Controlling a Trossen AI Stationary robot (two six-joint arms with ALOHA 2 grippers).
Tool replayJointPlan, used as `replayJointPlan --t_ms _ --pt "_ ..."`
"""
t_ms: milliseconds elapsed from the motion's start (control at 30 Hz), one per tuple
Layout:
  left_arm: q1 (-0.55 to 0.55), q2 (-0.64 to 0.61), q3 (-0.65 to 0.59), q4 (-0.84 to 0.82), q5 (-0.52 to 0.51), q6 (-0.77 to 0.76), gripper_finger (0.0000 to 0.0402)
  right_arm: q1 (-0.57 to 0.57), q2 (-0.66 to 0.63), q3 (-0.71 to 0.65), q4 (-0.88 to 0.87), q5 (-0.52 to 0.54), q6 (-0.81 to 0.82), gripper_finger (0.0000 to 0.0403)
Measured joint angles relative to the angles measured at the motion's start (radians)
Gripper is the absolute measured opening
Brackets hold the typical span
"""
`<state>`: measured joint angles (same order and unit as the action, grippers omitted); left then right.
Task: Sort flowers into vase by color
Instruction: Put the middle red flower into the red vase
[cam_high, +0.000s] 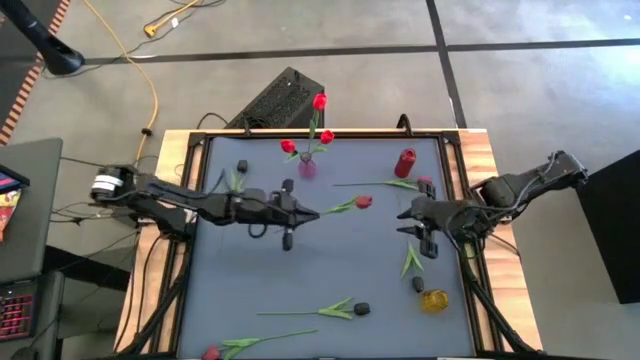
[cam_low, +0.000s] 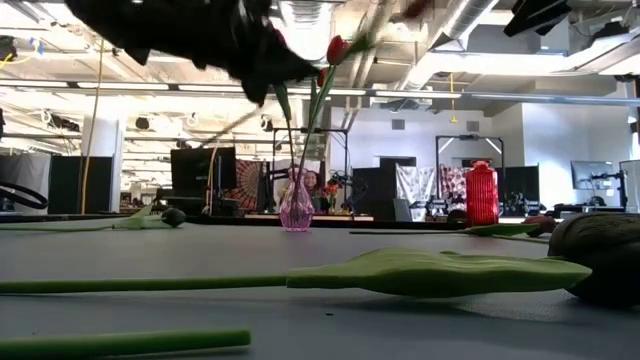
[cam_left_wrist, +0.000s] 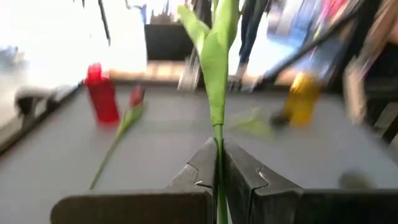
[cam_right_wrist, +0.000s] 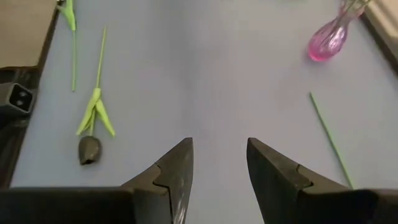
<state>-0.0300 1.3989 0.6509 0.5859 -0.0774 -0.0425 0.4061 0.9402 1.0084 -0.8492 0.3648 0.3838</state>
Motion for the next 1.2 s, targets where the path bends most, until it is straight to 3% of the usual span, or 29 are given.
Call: replayJointPlan --t_ms 133,200,267,433,600,800,933,1200 --pt "0.000 -0.053 -0.068 0.191 0.052 0.022 0.0000 0.017 -0.007 -0.054 0.077 0.078 -0.056 0.0175" --pt "0.000 -0.053 -0.083 0.291 0.077 0.023 0.0000 -0.008 -0.012 -0.113 0.228 0.127 -0.118 0.0175" --pt "0.000 -0.041 -0.086 0.382 0.100 0.027 0.0000 -0.058 -0.014 -0.186 0.438 0.110 -0.205 0.0175" --pt "0.000 0.020 -0.086 0.604 0.125 0.018 0.0000 -0.210 0.055 -0.332 0.987 -0.158 -0.351 0.0175" --pt "0.000 0.076 -0.084 0.787 0.123 -0.021 0.0000 -0.333 0.208 -0.347 1.231 -0.346 -0.370 0.0175" --pt "0.000 0.140 -0.057 0.829 0.077 -0.032 0.0000 -0.410 0.378 -0.347 1.561 -0.452 -0.376 0.0175" --pt "0.001 0.184 -0.022 0.825 0.072 -0.032 0.0000 -0.446 0.443 -0.316 1.617 -0.545 -0.335 0.0175" --pt "0.022 0.193 0.002 0.808 0.069 -0.033 0.0000 -0.454 0.540 -0.226 1.612 -0.629 -0.331 0.0175"
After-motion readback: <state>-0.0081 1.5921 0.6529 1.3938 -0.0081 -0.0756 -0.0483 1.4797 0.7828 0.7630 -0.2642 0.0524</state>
